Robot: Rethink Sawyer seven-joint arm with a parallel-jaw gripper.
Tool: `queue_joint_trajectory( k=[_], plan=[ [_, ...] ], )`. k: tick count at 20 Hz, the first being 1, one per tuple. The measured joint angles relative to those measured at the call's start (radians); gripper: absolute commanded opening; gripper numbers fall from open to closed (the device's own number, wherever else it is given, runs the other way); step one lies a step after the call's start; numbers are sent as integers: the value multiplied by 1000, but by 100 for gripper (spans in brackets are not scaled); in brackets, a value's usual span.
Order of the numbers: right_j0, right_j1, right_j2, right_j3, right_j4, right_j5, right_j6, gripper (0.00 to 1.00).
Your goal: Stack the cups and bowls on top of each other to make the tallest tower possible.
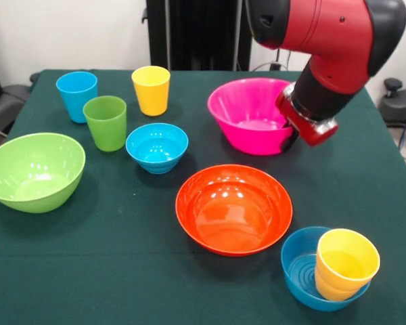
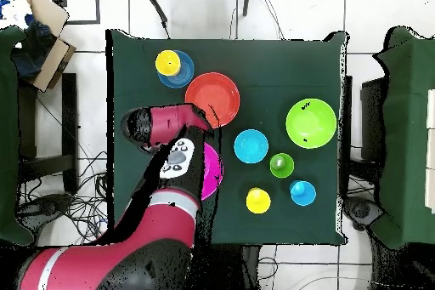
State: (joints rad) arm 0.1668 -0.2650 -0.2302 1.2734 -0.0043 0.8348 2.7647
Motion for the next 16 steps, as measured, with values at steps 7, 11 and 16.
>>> queue_joint_trajectory(
  k=[7,11,16],
  plan=[
    [-35,50,8,-199,-44,112,0,0],
    [-45,75,20,-293,-49,167,-1,0],
    [-48,99,35,-394,-49,274,-5,0]
  ],
)
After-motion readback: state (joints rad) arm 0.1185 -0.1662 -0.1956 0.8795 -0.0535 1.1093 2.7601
